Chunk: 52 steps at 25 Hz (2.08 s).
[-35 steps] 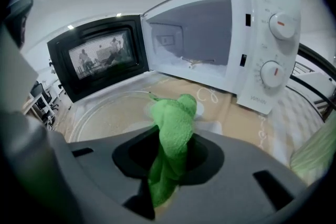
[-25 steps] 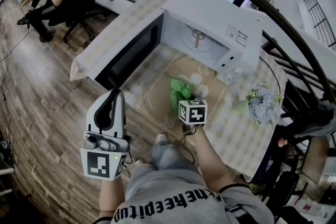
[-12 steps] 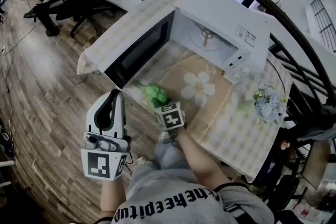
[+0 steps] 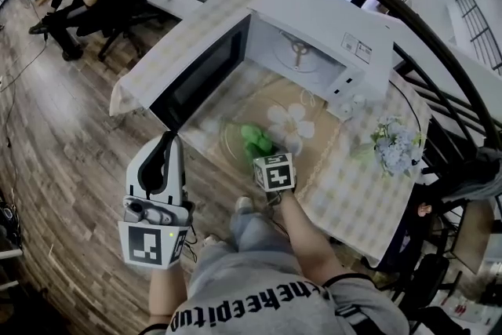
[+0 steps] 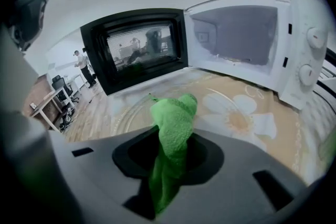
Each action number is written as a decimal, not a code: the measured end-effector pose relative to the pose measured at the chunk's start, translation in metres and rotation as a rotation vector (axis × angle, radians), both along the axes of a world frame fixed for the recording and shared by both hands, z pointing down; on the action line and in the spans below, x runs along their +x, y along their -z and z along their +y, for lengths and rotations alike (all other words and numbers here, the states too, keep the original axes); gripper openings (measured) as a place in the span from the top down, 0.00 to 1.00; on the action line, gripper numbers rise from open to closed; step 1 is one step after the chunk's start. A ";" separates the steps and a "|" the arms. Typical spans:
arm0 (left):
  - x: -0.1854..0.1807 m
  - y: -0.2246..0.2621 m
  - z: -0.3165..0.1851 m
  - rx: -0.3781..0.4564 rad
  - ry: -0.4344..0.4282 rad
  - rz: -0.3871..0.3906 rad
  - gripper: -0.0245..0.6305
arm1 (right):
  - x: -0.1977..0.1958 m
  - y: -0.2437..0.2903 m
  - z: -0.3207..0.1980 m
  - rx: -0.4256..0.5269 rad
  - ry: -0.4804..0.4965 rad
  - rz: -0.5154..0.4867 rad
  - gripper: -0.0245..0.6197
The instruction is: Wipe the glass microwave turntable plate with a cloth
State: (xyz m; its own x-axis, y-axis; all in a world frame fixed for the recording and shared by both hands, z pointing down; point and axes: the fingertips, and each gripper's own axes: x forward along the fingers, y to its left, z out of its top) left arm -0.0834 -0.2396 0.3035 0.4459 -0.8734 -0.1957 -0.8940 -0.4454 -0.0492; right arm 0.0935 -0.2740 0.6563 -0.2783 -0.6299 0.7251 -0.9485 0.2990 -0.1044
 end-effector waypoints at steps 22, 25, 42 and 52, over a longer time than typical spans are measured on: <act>0.014 0.009 0.019 0.023 -0.049 -0.002 0.93 | 0.113 0.000 0.031 0.005 -0.249 0.076 0.80; 0.013 0.010 0.025 0.025 -0.053 -0.003 0.93 | 0.111 0.003 0.033 0.000 -0.262 0.083 0.80; 0.002 0.022 0.060 0.044 -0.104 0.013 0.93 | 0.064 0.079 0.086 0.183 -0.222 -0.010 0.80; -0.004 0.031 0.082 0.056 -0.132 0.029 0.93 | 0.058 0.148 0.118 0.343 -0.248 -0.025 0.79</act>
State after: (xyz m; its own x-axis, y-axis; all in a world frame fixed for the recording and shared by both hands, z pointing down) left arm -0.0872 -0.1574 0.2728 0.5494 -0.7951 -0.2568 -0.8293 -0.5564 -0.0517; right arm 0.1511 -0.1563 0.5080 -0.1028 -0.8836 0.4568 -0.9946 0.0836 -0.0621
